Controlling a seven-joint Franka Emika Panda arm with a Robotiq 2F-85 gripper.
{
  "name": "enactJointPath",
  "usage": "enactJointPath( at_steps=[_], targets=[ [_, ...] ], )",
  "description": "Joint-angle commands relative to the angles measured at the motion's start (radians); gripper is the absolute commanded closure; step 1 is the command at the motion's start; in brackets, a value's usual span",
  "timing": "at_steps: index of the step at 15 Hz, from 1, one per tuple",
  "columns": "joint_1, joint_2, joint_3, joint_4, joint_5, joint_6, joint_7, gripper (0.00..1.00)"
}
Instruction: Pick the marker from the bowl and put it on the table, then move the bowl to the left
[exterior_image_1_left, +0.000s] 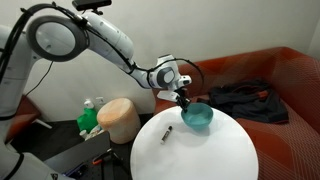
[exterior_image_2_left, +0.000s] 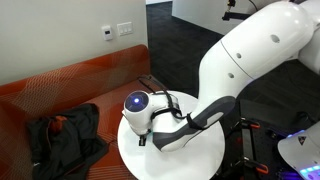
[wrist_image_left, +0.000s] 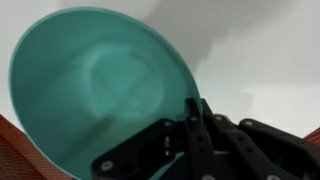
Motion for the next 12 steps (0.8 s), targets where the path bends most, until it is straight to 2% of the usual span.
enactJointPath(
  at_steps=[1,2,3,10,12],
  targets=[
    [0.01,0.0,-0.01,0.018,-0.019,-0.039,-0.012,0.97],
    [0.009,0.0,-0.009,0.017,-0.019,-0.039,-0.013,0.8],
    [0.01,0.0,-0.009,0.016,-0.019,-0.039,-0.013,0.68],
    [0.02,-0.035,-0.014,-0.022,-0.025,-0.028,0.001,0.16],
    [0.031,-0.058,-0.019,-0.042,-0.029,-0.035,0.015,0.05]
  ],
)
